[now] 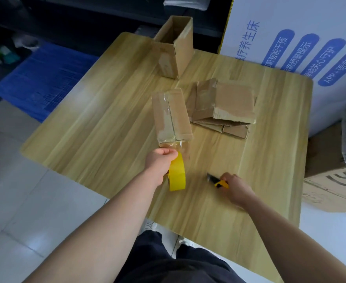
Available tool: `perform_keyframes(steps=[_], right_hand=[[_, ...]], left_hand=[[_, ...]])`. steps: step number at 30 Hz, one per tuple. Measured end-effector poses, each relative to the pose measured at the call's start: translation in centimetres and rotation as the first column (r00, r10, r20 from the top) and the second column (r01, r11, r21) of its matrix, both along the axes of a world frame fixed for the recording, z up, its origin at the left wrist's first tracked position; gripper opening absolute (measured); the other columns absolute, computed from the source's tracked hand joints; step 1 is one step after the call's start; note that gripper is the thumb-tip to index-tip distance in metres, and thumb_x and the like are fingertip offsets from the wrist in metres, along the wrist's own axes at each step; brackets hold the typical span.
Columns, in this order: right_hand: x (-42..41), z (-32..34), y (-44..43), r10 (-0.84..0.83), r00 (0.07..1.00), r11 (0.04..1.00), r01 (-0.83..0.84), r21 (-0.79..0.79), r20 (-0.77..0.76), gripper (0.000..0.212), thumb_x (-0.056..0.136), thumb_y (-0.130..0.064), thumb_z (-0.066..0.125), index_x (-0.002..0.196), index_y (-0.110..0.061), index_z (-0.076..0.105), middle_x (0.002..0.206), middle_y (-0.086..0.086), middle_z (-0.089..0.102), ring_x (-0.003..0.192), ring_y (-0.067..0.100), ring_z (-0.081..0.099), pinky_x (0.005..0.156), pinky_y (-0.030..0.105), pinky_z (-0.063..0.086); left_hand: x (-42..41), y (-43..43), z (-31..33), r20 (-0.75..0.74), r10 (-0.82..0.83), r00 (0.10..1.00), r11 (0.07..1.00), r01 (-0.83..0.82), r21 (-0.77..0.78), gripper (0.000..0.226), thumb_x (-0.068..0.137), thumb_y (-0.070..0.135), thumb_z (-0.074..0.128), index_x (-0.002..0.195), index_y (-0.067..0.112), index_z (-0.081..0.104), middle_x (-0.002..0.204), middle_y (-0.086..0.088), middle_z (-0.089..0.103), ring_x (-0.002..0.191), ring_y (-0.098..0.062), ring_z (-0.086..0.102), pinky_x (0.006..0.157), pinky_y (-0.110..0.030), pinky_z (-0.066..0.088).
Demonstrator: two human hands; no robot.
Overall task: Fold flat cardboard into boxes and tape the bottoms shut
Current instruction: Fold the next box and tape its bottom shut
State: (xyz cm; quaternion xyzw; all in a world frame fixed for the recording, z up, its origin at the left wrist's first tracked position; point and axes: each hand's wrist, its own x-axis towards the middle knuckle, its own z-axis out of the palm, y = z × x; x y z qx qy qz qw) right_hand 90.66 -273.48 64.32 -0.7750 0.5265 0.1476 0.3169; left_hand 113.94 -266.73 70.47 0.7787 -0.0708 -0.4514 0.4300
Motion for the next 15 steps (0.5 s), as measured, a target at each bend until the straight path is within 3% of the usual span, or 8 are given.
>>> perform_keyframes(steps=[3, 6, 8, 11, 15], right_hand=[[0.4, 2.2, -1.0, -0.075, 0.980, 0.997, 0.070, 0.035, 0.185, 0.019, 0.096, -0.028, 0.052, 0.112, -0.019, 0.058, 0.100, 0.009, 0.059, 0.084, 0.027, 0.058, 0.074, 0.036, 0.050], [1.6, 5.8, -1.8, 0.060, 0.940, 0.998, -0.049, -0.041, 0.336, 0.030, 0.099, -0.023, 0.047, 0.127, -0.018, 0.057, 0.107, 0.005, 0.054, 0.095, 0.025, 0.057, 0.088, 0.038, 0.047], [3.0, 8.4, -2.2, 0.145, 0.899, 0.989, -0.129, -0.067, 0.413, 0.028, 0.100, -0.019, 0.046, 0.124, -0.015, 0.061, 0.101, 0.004, 0.056, 0.092, 0.023, 0.056, 0.087, 0.037, 0.045], [5.0, 11.1, -2.5, 0.239, 0.878, 0.971, -0.212, -0.111, 0.415, 0.023, 0.099, -0.021, 0.050, 0.114, -0.015, 0.067, 0.091, 0.004, 0.062, 0.082, 0.024, 0.057, 0.077, 0.037, 0.046], [6.8, 11.7, -2.9, 0.248, 0.899, 0.968, -0.216, -0.128, 0.362, 0.022, 0.098, -0.026, 0.053, 0.107, -0.016, 0.070, 0.086, 0.005, 0.067, 0.074, 0.024, 0.059, 0.066, 0.036, 0.047]], left_hand=[[-0.1, -0.1, -0.3, -0.001, 0.007, 1.000, 1.000, -0.007, -0.009, 0.014, 0.080, 0.019, 0.077, 0.092, 0.018, 0.070, 0.100, -0.004, 0.070, 0.085, -0.018, 0.062, 0.073, -0.028, 0.050], [-0.3, -0.2, -0.2, 0.002, 0.008, 1.000, 1.000, -0.008, -0.019, 0.013, 0.081, 0.018, 0.076, 0.093, 0.017, 0.069, 0.097, -0.003, 0.068, 0.085, -0.018, 0.061, 0.075, -0.027, 0.050], [-0.3, -0.3, -0.1, 0.005, 0.002, 1.000, 1.000, -0.002, -0.012, 0.015, 0.083, 0.020, 0.075, 0.096, 0.017, 0.068, 0.097, -0.003, 0.067, 0.089, -0.020, 0.062, 0.082, -0.031, 0.052], [-0.2, -0.4, 0.1, 0.007, -0.006, 1.000, 1.000, 0.006, 0.001, 0.020, 0.084, 0.021, 0.074, 0.102, 0.016, 0.068, 0.103, -0.004, 0.069, 0.094, -0.024, 0.065, 0.087, -0.036, 0.053], [0.0, -0.5, 0.4, 0.015, -0.018, 1.000, 1.000, 0.018, 0.007, 0.016, 0.084, 0.023, 0.074, 0.093, 0.017, 0.061, 0.097, -0.004, 0.066, 0.088, -0.023, 0.062, 0.071, -0.029, 0.050]])
